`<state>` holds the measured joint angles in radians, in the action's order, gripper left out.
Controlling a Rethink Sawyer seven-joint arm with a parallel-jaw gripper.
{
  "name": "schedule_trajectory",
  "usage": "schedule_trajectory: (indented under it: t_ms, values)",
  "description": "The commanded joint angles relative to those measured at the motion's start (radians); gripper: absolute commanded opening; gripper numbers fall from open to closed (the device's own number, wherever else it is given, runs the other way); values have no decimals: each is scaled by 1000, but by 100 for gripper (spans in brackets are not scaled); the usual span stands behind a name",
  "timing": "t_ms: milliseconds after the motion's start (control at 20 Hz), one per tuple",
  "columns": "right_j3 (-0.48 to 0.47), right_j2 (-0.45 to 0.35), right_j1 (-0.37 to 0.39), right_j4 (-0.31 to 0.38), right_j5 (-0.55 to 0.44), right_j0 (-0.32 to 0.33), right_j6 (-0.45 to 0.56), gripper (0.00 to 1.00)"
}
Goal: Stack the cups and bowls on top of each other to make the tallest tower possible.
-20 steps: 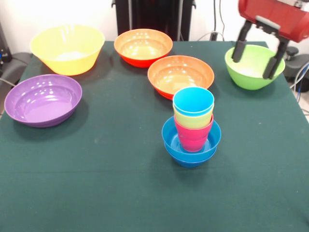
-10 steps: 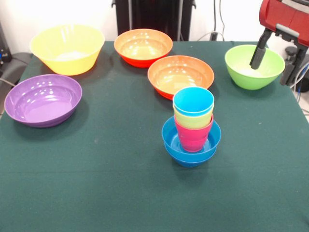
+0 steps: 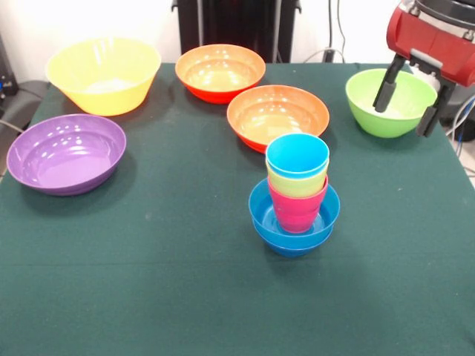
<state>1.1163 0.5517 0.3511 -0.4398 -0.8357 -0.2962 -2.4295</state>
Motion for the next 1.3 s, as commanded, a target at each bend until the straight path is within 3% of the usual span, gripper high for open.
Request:
schedule_trajectory:
  t_ms: [50,850,1300]
  values:
    - [137,-76,-52,-15,44,-46,-271,100]
    - [157,-39,-64,-26,15,-125,-390,100]
    - [210,-82,-67,-17,65,-139,-405,100]
